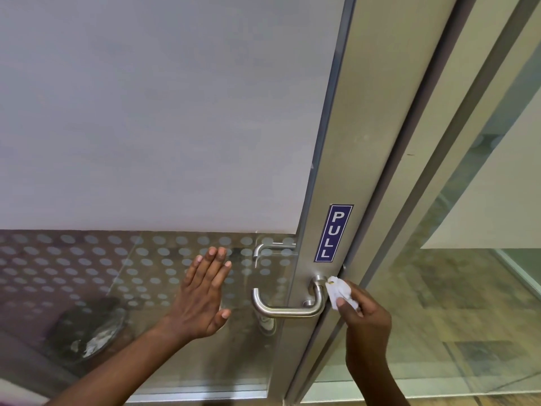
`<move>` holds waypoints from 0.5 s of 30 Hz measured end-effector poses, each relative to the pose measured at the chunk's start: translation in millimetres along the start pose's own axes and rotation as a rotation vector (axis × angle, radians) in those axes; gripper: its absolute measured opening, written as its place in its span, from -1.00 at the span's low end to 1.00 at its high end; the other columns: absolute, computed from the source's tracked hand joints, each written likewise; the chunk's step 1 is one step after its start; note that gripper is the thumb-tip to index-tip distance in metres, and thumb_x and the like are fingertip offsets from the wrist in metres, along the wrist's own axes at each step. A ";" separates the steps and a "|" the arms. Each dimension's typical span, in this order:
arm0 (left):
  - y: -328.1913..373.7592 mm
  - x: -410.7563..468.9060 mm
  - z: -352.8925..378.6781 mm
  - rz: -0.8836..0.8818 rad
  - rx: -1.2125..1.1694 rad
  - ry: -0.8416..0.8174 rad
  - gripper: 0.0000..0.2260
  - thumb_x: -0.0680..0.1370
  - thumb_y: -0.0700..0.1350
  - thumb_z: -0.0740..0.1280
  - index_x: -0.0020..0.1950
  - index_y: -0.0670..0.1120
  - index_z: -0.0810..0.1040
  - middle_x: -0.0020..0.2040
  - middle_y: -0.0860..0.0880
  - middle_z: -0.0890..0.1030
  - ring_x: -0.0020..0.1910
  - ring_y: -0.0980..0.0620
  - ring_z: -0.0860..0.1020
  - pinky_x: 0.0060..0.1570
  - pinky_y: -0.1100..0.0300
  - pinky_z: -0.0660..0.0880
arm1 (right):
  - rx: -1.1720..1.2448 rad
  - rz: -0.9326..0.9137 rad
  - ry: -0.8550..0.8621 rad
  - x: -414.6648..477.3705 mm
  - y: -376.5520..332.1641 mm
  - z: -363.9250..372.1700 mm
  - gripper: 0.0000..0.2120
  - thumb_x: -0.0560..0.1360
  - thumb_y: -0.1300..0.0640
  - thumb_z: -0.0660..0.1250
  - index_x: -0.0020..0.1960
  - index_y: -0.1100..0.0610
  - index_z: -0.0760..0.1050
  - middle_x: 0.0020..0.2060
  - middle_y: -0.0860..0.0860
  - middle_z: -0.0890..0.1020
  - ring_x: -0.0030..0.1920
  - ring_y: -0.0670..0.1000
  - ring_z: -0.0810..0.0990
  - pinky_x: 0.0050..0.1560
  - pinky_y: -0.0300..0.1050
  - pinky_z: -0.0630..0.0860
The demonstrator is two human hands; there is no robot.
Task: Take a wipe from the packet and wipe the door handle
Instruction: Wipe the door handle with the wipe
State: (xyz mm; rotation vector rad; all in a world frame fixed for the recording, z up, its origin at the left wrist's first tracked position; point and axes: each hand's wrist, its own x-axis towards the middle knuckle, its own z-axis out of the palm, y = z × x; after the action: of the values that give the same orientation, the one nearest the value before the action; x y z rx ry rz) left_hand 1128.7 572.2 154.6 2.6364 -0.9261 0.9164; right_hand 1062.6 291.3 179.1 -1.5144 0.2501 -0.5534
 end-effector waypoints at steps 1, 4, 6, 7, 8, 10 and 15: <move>0.5 0.1 -0.2 -0.003 -0.002 0.003 -0.35 0.61 0.21 -0.22 0.55 -0.21 -0.02 0.59 -0.15 -0.08 0.56 -0.15 -0.04 0.51 -0.03 -0.10 | -0.086 -0.047 -0.020 3.7 2.4 4.6 -0.59 0.36 0.45 0.40 -0.13 -0.09 0.67 -0.11 -0.01 0.73 -0.04 -0.03 0.68 0.04 -0.21 0.54; 2.0 0.1 -1.4 -0.013 -0.004 0.008 -0.34 0.61 0.21 -0.22 0.54 -0.22 0.00 0.59 -0.15 -0.07 0.56 -0.15 -0.03 0.51 -0.04 -0.08 | -0.225 -0.139 -0.072 3.5 8.5 15.5 -0.58 0.36 0.41 0.43 -0.21 -0.16 0.64 -0.20 -0.24 0.70 -0.08 -0.22 0.64 -0.01 -0.46 0.44; 3.3 0.2 -2.6 -0.019 -0.007 0.007 -0.34 0.61 0.21 -0.22 0.54 -0.23 0.01 0.59 -0.15 -0.07 0.56 -0.15 -0.03 0.50 -0.05 -0.06 | -0.242 -0.177 -0.088 -1.2 14.0 16.6 -0.62 0.38 0.43 0.38 -0.25 -0.08 0.63 -0.24 -0.27 0.68 -0.13 -0.28 0.61 -0.07 -0.53 0.40; 4.2 0.6 -3.3 -0.021 -0.010 0.007 -0.34 0.61 0.21 -0.23 0.54 -0.22 0.00 0.59 -0.14 -0.08 0.56 -0.15 -0.03 0.50 -0.05 -0.06 | -0.247 -0.188 -0.084 -3.7 15.3 16.0 -0.60 0.39 0.43 0.36 -0.25 -0.08 0.63 -0.23 -0.28 0.68 -0.12 -0.27 0.62 -0.06 -0.51 0.41; 5.5 0.6 -3.8 -0.025 -0.012 0.008 -0.34 0.61 0.21 -0.23 0.54 -0.22 -0.01 0.59 -0.14 -0.09 0.56 -0.15 -0.04 0.50 -0.06 -0.05 | -0.251 -0.186 -0.070 -5.1 16.7 15.3 -0.55 0.40 0.44 0.35 -0.24 -0.14 0.64 -0.22 -0.30 0.69 -0.09 -0.25 0.63 -0.02 -0.47 0.43; 8.1 0.2 -4.8 -0.034 -0.010 0.011 -0.35 0.61 0.21 -0.24 0.55 -0.21 -0.04 0.59 -0.13 -0.11 0.56 -0.14 -0.05 0.49 -0.07 -0.05 | -0.235 -0.165 -0.043 -6.7 19.1 13.4 -0.46 0.41 0.45 0.35 -0.26 -0.24 0.64 -0.23 -0.33 0.69 -0.08 -0.22 0.66 0.00 -0.44 0.46; 11.0 -0.4 -2.7 -0.059 -0.015 0.012 -0.34 0.60 0.22 -0.23 0.55 -0.21 -0.03 0.59 -0.14 -0.09 0.55 -0.17 -0.02 0.50 -0.08 -0.05 | -0.170 -0.123 -0.004 -22.1 13.2 11.7 -0.45 0.45 0.42 0.33 -0.36 -0.24 0.63 -0.36 -0.34 0.67 -0.16 -0.33 0.63 -0.11 -0.55 0.42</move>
State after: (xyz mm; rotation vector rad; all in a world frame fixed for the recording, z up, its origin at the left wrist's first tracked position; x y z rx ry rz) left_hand 1120.3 564.8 156.4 2.6281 -0.8446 0.9064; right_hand 1051.9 311.9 162.9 -1.7041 0.2054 -0.6395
